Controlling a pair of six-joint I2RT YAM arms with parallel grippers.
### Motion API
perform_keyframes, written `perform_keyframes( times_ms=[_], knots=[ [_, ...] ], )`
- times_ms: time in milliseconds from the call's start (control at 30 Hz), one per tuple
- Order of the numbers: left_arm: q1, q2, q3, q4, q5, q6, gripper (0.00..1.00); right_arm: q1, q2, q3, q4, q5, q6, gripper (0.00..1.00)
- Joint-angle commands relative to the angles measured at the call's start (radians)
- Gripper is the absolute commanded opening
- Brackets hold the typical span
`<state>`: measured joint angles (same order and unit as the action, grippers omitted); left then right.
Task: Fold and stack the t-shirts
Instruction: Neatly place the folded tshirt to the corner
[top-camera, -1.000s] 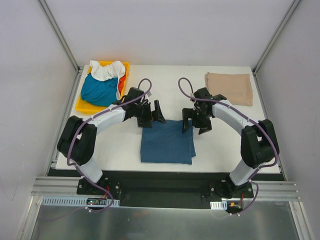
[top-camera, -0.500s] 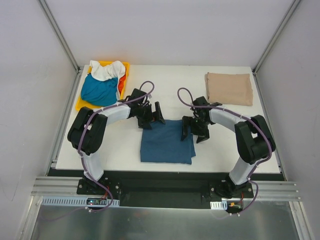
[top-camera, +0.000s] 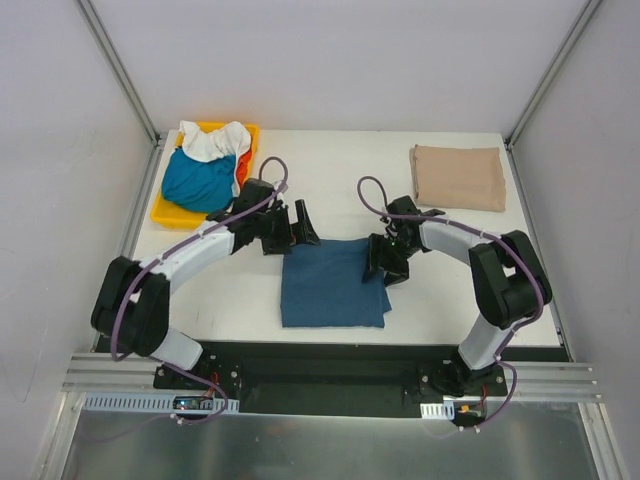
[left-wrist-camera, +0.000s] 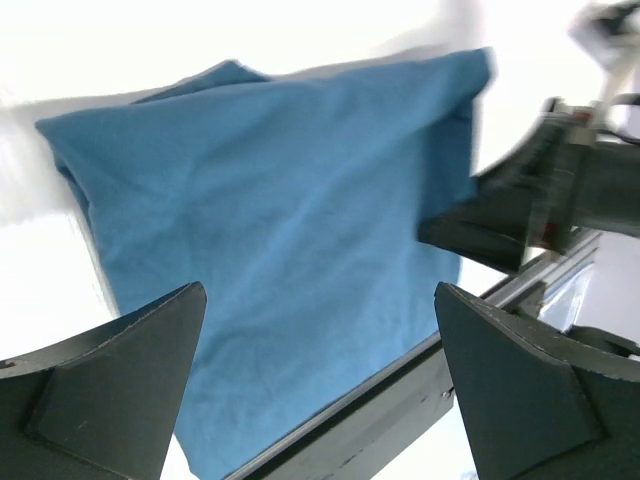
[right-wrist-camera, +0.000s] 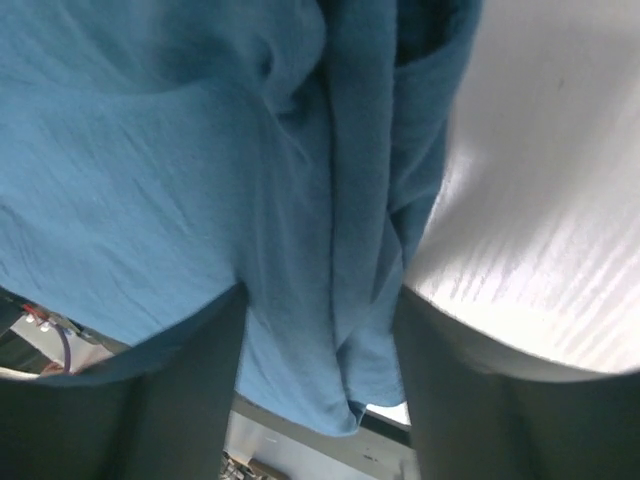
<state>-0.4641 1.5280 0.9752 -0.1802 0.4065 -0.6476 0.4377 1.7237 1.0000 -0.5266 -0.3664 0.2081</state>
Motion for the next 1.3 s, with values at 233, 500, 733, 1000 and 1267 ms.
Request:
perform_keyframes(
  times_ms=[233, 500, 733, 1000, 1267],
  knots=[
    [0.008, -0.327, -0.113, -0.083, -0.178, -0.03, 0.99, 0.087, 0.123, 0.043, 0.043, 0.023, 0.016, 0.01],
    [0.054, -0.397, -0.136, -0.122, -0.258, -0.023, 0.99, 0.087, 0.088, 0.216, -0.018, 0.223, -0.096, 0.01],
    [0.111, -0.451, -0.138, -0.162, -0.369, -0.014, 0.99, 0.087, 0.146, 0.451, -0.163, 0.627, -0.232, 0.01],
    [0.131, -0.519, -0.11, -0.211, -0.457, -0.001, 0.99, 0.039, 0.296, 0.739, -0.268, 0.894, -0.338, 0.01],
    [0.134, -0.503, -0.086, -0.229, -0.482, 0.009, 0.99, -0.037, 0.431, 1.023, -0.323, 1.049, -0.427, 0.01]
  ],
)
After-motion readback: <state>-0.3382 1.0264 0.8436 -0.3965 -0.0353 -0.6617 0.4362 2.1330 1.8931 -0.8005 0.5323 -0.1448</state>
